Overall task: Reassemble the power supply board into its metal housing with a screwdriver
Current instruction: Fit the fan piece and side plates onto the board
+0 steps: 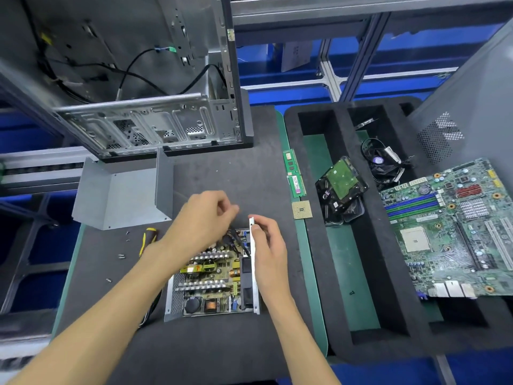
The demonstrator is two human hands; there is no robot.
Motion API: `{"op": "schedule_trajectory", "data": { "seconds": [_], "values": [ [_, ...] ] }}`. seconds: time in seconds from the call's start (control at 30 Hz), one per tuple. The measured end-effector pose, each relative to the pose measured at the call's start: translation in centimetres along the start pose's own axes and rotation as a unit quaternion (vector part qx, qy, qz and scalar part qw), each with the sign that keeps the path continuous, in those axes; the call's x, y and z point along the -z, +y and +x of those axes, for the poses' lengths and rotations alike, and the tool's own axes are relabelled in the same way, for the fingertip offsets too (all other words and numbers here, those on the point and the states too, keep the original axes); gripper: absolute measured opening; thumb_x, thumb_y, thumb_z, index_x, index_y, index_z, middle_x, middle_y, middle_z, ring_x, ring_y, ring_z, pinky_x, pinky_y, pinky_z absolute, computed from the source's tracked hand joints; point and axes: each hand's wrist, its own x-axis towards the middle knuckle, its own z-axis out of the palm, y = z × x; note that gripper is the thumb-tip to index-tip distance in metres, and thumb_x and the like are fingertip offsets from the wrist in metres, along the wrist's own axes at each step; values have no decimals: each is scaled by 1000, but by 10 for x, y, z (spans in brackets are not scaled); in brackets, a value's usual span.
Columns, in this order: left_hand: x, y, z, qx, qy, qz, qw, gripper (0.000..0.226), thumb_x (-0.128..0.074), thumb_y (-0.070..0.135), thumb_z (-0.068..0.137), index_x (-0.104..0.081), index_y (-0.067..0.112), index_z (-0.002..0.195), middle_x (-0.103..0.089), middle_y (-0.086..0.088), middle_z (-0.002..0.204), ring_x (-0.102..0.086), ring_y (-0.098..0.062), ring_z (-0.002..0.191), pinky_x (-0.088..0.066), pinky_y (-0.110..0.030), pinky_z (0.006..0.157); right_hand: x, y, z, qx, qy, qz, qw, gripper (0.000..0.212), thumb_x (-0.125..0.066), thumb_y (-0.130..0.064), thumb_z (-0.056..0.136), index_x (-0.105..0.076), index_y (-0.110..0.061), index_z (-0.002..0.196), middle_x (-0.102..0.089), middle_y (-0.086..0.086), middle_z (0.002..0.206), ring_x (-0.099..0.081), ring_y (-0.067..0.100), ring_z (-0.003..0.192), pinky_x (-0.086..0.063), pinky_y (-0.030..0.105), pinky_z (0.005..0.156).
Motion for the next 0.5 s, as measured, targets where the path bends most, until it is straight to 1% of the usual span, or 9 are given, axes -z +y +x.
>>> {"op": "schedule_trajectory", "data": {
  "seconds": [0.03,0.07,0.13,0.2,0.23,0.3,0.33,0.4,0.5],
  "values": [
    [2,0,-16,23,-20,-43,999,30,-63,45,93,-64,23,72,-69,5,59,-66,-10,58,-49,-28,62,-1,0,0,-8,1,13,1000,20,-55,-19,105,-68,-33,111,-69,-23,108,-62,-6,104,-44,8,83],
    [2,1,-33,52,-78,-89,992,34,-62,49,93,-66,21,74,-71,3,60,-68,-12,54,-53,-29,59,0,1,1,-16,4,31,999,19,-57,-19,104,-69,-30,112,-70,-21,107,-63,-6,103,-45,9,83],
    [-5,5,-62,104,-181,-143,967,38,-68,51,88,-70,13,81,-73,-3,67,-72,-18,59,-62,-40,66,0,3,2,-52,9,83,995,17,-60,-20,101,-73,-25,111,-73,-16,110,-65,-1,106,-48,15,87],
    [-14,9,-77,105,-178,-135,969,44,-75,49,83,-70,5,86,-72,-7,70,-68,-19,64,-61,-46,75,-1,4,5,-105,8,137,985,18,-61,-18,101,-76,-26,107,-75,-4,115,-68,14,111,-53,32,95],
    [-18,12,-81,90,-164,-100,977,47,-76,51,80,-68,5,85,-72,-7,72,-66,-18,66,-59,-45,76,-1,4,6,-117,8,158,980,22,-59,-16,102,-77,-27,104,-75,-1,113,-69,18,108,-54,36,94],
    [-24,20,-85,65,-134,-9,989,44,-73,59,77,-60,17,81,-69,-1,74,-66,-16,72,-56,-38,71,-2,5,8,-118,23,209,971,29,-51,-11,104,-78,-23,101,-75,0,109,-69,17,106,-54,34,95],
    [-27,23,-87,63,-120,14,991,43,-71,60,76,-56,20,81,-67,1,73,-66,-16,71,-54,-35,67,-2,6,9,-118,33,238,963,29,-48,-9,104,-76,-16,106,-74,2,110,-67,18,109,-52,35,101],
    [-36,27,-92,68,-108,15,992,39,-69,54,78,-54,20,87,-67,1,72,-68,-17,67,-57,-37,66,1,9,10,-127,50,290,947,28,-46,-9,104,-71,-4,117,-71,10,114,-65,25,119,-45,40,114],
    [-46,31,-97,94,-109,4,990,37,-68,43,82,-52,13,96,-71,-5,84,-72,-26,77,-60,-39,71,6,13,7,-136,53,324,935,31,-43,-10,105,-68,1,120,-70,14,116,-60,32,130,-40,42,119]
  ]
}}
